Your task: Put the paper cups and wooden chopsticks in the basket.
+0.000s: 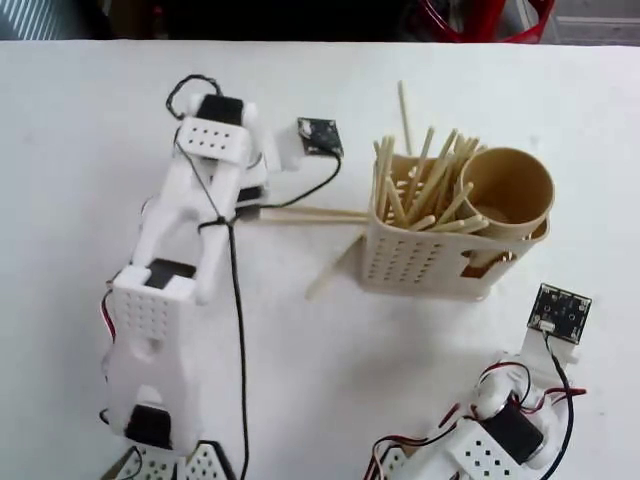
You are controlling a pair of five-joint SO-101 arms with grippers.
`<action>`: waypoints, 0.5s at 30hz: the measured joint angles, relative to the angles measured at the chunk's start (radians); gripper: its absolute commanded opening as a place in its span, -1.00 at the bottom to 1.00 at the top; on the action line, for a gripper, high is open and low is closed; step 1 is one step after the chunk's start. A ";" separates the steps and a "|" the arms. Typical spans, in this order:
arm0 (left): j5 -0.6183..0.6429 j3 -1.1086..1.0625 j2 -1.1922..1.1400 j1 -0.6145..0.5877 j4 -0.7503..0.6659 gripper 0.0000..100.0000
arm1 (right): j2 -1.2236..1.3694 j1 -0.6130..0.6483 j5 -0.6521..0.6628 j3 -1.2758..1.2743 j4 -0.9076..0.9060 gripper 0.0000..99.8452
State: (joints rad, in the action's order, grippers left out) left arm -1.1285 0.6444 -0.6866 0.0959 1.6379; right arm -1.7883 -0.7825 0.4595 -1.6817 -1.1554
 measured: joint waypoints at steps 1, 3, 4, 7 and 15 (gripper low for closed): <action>-0.005 -0.018 0.000 0.000 -0.025 -0.69 | 0.000 0.000 0.000 0.000 0.000 -0.85; -0.006 -0.058 0.000 0.000 -0.071 -0.69 | 0.000 0.000 0.000 0.000 0.000 -0.85; -0.006 -0.078 0.000 0.000 -0.092 -0.69 | 0.000 0.000 0.000 0.000 0.000 -0.85; -0.006 -0.138 0.000 0.015 -0.144 -0.69 | 0.000 0.000 0.000 0.000 0.000 -0.85; -0.006 -0.278 0.000 0.051 -0.265 -0.70 | 0.000 0.000 0.000 0.000 0.000 -0.85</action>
State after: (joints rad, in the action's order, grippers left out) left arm -1.1347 0.3667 -0.6866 0.1465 1.3725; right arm -1.7883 -0.7825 0.4595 -1.6817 -1.1554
